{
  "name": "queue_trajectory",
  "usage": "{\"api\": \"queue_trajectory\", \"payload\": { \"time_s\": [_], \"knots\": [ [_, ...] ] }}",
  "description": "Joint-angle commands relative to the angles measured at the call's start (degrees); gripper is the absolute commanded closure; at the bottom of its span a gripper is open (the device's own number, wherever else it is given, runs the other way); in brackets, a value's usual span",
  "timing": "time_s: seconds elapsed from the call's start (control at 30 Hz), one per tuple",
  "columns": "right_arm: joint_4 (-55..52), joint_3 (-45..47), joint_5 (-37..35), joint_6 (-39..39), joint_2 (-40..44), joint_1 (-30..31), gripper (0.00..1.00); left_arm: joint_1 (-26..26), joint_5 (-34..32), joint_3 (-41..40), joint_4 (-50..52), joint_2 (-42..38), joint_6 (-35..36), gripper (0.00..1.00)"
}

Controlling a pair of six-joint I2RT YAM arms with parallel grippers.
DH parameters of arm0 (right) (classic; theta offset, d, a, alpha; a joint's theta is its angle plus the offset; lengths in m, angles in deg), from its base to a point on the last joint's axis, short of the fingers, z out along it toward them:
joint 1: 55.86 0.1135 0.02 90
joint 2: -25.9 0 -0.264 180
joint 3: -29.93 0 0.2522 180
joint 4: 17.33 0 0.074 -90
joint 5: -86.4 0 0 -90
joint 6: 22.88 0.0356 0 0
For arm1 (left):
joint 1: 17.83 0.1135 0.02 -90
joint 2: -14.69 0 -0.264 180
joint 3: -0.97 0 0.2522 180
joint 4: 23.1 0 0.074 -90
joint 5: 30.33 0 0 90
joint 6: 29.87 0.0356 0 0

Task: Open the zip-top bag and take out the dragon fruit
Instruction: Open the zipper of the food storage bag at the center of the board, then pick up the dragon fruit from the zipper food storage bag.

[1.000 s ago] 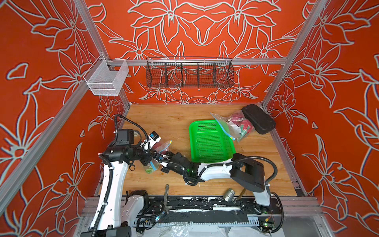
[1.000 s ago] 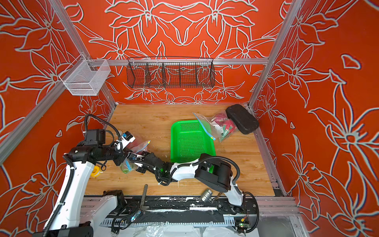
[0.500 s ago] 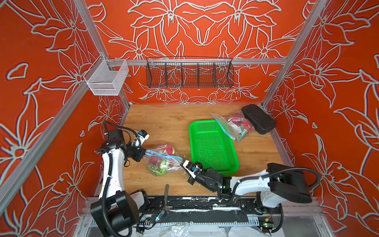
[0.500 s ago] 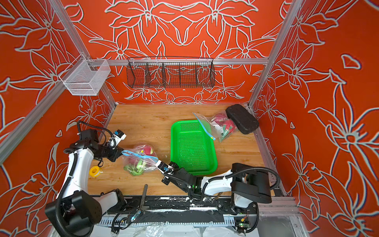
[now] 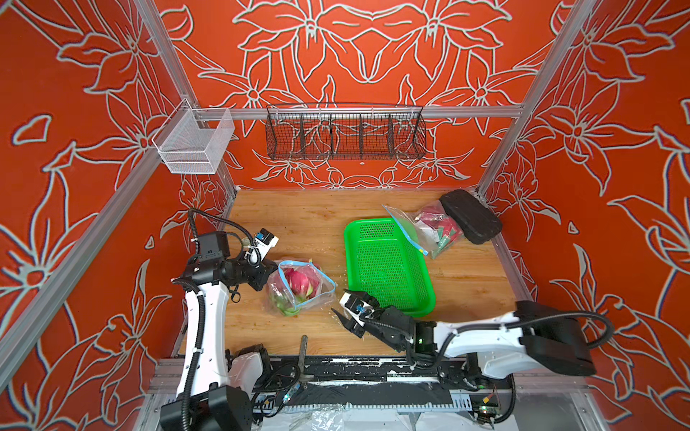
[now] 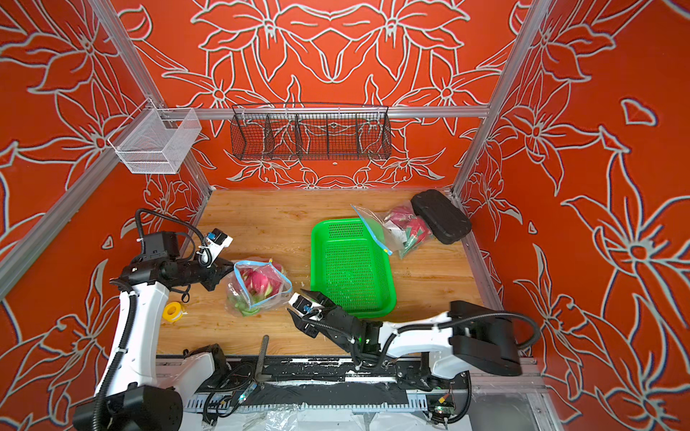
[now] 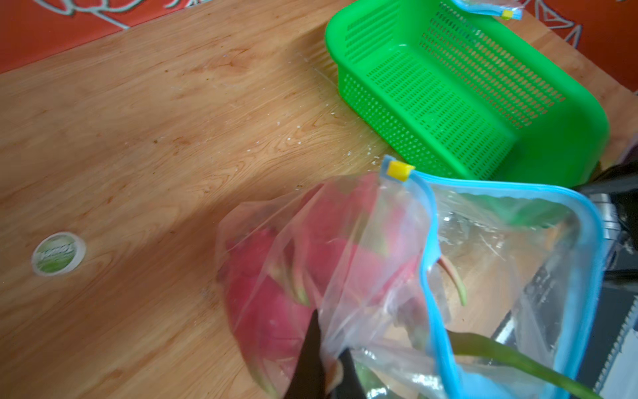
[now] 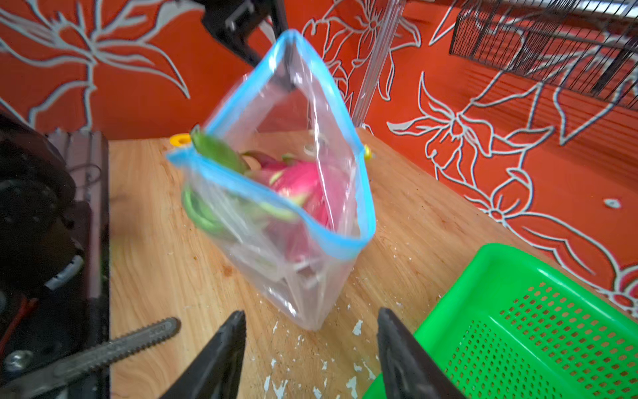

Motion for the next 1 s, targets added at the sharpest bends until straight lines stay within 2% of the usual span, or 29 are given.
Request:
{"api": "queue_trajectory", "payload": {
  "time_s": [0.0,0.07,0.13,0.23,0.33,0.47,0.67,0.73,0.83,0.97],
  "knots": [
    [-16.2,-6.9,3.2,5.2,7.7,0.2,0.45,-4.5,-2.2,-0.6,-2.9,-2.2,-3.7,1.0],
    [-23.4,-12.3,6.0,9.0,7.5,0.1,0.57,-6.3,-2.4,-0.4,-3.5,-1.7,-4.9,1.0],
    [-34.3,-20.5,4.9,12.9,3.3,0.1,0.62,-8.1,-2.3,0.0,-2.7,-1.2,-5.7,1.0],
    [-44.6,-28.3,5.1,18.0,-3.5,-1.7,0.63,-10.0,-2.8,-0.4,-2.3,-1.9,-6.1,1.0],
    [-51.0,-34.2,9.1,23.6,-9.2,-4.3,0.62,-10.7,-3.6,-1.3,-2.5,-3.3,-6.2,1.0],
    [-53.3,-37.5,12.2,30.8,-13.6,-5.5,0.6,-11.1,-3.8,-2.6,-2.3,-4.3,-6.2,1.0],
    [-50.7,-38.4,15.9,40.3,-19.4,-5.5,0.57,-12.9,-5.4,-6.6,-6.2,-3.7,-8.2,1.0],
    [-52.1,-39.3,13.1,41.3,-20.0,-4.8,0.57,-13.8,-6.3,-7.7,-7.5,-3.3,-9.1,1.0],
    [-55.4,-40.1,4.0,41.3,-17.9,-1.9,0.55,-15.3,-8.0,-9.6,-9.6,-3.4,-9.9,1.0],
    [-54.9,-38.5,2.4,48.4,-17.2,-1.2,0.53,-16.3,-7.4,-10.4,-9.8,-3.4,-10.3,1.0]
  ]
}}
